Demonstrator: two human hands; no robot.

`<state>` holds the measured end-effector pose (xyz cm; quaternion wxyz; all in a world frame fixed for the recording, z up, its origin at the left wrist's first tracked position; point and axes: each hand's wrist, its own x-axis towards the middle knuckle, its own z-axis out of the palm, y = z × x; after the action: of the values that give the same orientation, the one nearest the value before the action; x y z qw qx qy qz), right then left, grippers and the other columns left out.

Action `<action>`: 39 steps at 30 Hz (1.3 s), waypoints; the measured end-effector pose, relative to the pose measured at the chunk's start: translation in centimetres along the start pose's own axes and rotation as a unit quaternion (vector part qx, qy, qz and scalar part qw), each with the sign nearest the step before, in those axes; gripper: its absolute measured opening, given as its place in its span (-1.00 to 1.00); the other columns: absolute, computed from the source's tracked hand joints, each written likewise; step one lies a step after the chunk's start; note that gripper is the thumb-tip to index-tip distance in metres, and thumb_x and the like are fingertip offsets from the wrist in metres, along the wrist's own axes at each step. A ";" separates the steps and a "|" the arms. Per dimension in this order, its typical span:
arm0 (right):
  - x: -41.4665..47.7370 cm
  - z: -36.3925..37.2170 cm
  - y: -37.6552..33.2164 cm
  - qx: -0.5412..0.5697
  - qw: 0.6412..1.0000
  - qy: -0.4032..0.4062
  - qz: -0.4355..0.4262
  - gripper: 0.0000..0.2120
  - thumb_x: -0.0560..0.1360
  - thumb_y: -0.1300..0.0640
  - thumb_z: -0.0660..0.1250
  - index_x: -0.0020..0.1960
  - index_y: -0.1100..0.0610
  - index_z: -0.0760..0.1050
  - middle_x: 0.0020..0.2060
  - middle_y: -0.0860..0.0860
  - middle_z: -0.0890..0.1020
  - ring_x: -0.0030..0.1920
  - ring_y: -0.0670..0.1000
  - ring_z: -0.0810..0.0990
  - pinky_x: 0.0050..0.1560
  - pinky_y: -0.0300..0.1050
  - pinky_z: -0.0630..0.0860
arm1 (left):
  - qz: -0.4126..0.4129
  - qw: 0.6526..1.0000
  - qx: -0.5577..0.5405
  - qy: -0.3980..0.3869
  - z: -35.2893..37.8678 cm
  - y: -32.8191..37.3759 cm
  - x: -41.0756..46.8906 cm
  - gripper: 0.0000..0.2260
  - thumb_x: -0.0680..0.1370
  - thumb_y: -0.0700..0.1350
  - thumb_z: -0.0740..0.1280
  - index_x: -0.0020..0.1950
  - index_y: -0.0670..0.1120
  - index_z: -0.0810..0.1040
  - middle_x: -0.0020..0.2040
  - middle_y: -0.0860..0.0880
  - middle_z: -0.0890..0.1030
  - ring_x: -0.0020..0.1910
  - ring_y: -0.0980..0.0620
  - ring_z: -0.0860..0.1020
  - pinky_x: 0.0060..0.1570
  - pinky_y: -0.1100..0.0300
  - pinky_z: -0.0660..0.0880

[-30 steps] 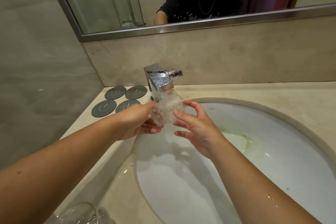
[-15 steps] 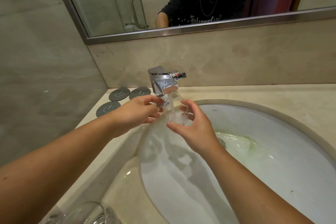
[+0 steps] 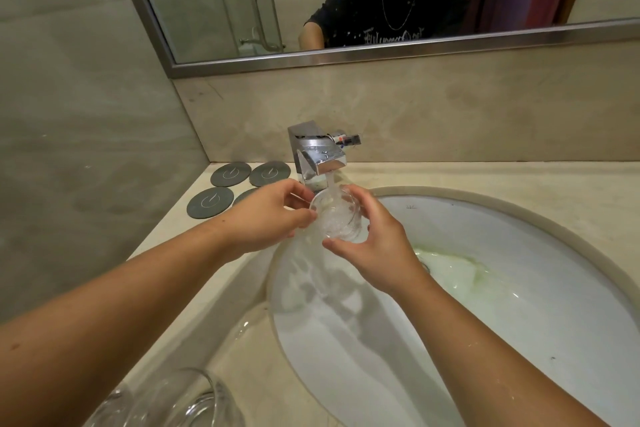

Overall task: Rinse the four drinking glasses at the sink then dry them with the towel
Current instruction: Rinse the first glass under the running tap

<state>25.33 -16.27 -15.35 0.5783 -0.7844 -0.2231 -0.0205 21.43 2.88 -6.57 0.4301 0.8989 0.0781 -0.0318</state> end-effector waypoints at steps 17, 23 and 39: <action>1.4 -1.9 -3.3 0.171 0.890 -0.149 0.396 -0.47 0.51 -0.29 0.40 0.24 0.12 0.58 -0.06 0.14 0.64 -0.21 0.09 0.61 -0.32 -0.08 0.59 | -0.035 0.990 0.104 -0.082 1.6 1.0 -0.2 -0.73 0.71 0.06 0.24 0.07 -0.07 0.63 0.04 0.00 0.74 -0.10 0.06 0.64 -0.11 0.18 0.54; 1.1 -4.6 -3.6 0.132 0.832 -0.235 0.485 -0.49 0.54 -0.26 0.37 0.02 0.22 0.60 -0.05 0.18 0.67 -0.16 0.12 0.69 -0.30 -0.11 0.65 | -0.072 0.975 0.154 -0.139 2.3 1.8 -0.8 -0.60 0.69 0.17 0.22 0.06 -0.12 0.67 -0.11 0.02 0.75 -0.16 0.05 0.66 -0.11 0.15 0.50; -2.7 -4.4 0.4 -0.123 0.942 -0.254 0.183 -0.36 0.39 -0.09 0.65 0.34 -0.02 0.41 0.20 -0.08 0.61 0.11 0.02 0.66 0.19 0.00 0.63 | -0.036 0.960 0.188 -0.204 2.5 1.2 -1.8 -0.82 0.69 0.00 0.29 0.21 0.02 0.64 0.10 0.12 0.73 0.11 0.10 0.68 0.10 0.13 0.56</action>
<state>23.98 -21.24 -15.06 0.3955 -0.8558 -0.2110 0.2581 19.90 -0.02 -7.00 0.2590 0.9343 0.0135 -0.2445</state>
